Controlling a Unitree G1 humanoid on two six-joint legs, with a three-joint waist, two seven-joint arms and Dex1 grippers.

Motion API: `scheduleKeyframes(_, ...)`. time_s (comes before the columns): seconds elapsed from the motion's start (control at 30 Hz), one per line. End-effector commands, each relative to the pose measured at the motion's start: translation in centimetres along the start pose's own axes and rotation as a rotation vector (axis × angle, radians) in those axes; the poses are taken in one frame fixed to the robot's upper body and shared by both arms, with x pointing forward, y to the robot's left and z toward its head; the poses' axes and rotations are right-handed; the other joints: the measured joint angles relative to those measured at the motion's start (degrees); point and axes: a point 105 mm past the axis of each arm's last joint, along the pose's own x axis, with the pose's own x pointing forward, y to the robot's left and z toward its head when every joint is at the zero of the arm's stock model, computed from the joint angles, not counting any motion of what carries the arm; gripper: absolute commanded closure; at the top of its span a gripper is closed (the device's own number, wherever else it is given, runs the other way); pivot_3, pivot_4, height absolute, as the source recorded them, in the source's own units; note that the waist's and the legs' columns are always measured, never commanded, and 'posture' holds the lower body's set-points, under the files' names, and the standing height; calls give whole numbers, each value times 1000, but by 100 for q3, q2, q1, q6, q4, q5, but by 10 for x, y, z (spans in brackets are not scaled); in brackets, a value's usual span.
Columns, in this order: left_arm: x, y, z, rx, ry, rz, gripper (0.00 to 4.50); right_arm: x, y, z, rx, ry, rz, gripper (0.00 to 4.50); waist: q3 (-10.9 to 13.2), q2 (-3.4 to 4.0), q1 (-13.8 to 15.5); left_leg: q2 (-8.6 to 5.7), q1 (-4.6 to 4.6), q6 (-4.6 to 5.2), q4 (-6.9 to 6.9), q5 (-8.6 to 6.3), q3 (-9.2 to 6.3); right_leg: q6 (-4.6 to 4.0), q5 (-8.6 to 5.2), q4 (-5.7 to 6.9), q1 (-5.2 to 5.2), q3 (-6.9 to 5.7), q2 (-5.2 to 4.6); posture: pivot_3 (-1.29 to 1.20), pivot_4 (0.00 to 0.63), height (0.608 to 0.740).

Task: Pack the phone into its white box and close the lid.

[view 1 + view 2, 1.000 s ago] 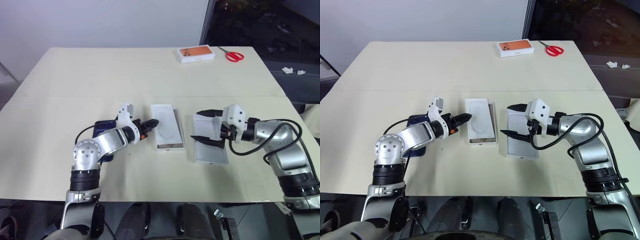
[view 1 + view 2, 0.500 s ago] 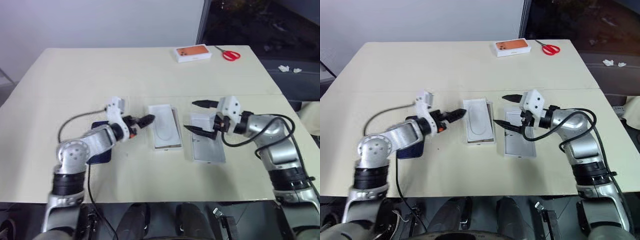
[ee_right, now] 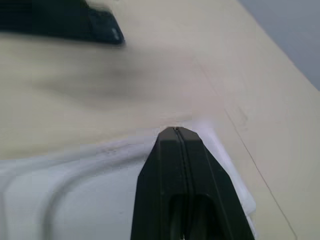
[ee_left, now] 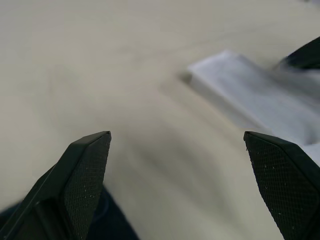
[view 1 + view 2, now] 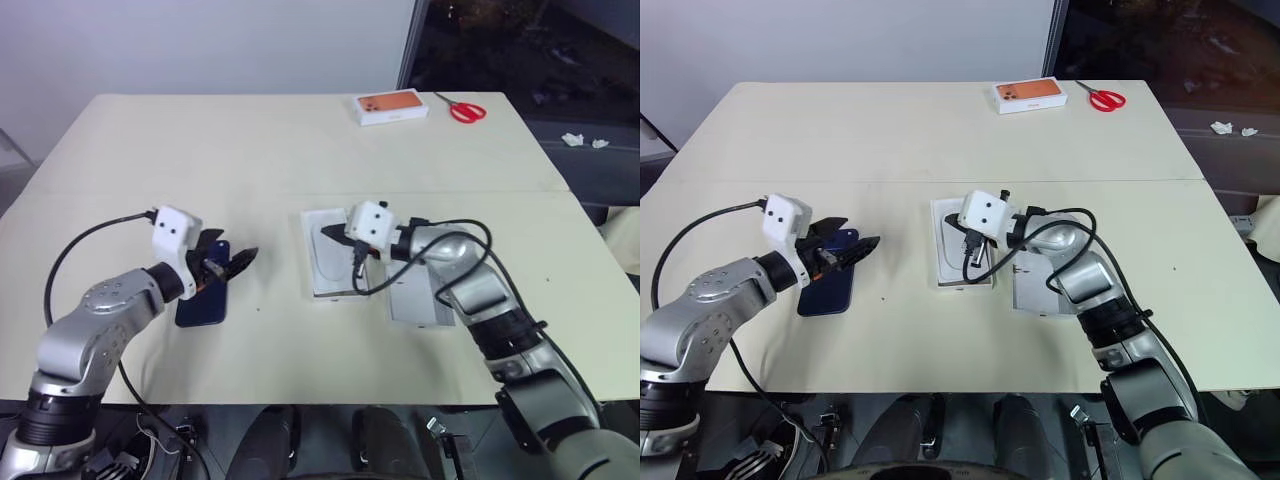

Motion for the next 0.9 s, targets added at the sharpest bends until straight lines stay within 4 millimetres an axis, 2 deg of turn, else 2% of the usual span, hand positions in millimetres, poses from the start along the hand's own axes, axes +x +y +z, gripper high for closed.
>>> scheduleKeyframes(0.03, -7, 0, 14, 68, -65, 13, 0, 10, -5, 5, -83, 15, -31, 4473, 0, 0, -18, 0, 0, 0, 0, 0, 0, 0, 0, 1, 2, 1, 0, 0, 150, 740)
scheduleKeyframes(0.17, -9, -3, -1, 85, -10, 11, 0, 18, 6, -4, -170, 71, 48, 4473, 0, 1, -108, 1, 0, 0, -5, 0, 1, 0, 0, 7, 5, 2, 3, 0, 150, 740)
scheduleKeyframes(0.33, -8, -5, -4, 105, -6, 19, 0, 16, 6, -12, -170, 108, 76, 4473, 0, 1, -126, 2, 0, 0, -6, 0, 0, 0, 0, 10, 4, 2, 6, 0, 150, 740)
scheduleKeyframes(0.63, -8, -3, -6, 127, -1, 37, 0, -6, 20, -32, -143, 189, 180, 4473, 0, 1, -122, 2, 0, 26, -5, -15, -1, 0, 0, 10, 4, 1, 6, 0, 150, 740)
scheduleKeyframes(0.73, -7, -2, -6, 128, -9, 40, 0, -11, 24, -31, -142, 185, 199, 4473, 0, 0, -106, 2, 0, 27, -3, -15, -1, 0, 0, 9, 8, 0, 4, 0, 150, 740)
scheduleKeyframes(0.9, -4, 0, -2, 129, -23, 44, 0, -11, 35, -17, -121, 117, 238, 4473, 0, 0, -112, 2, 0, 30, 0, -18, -4, 0, 0, 10, 9, -2, 4, 0, 150, 740)
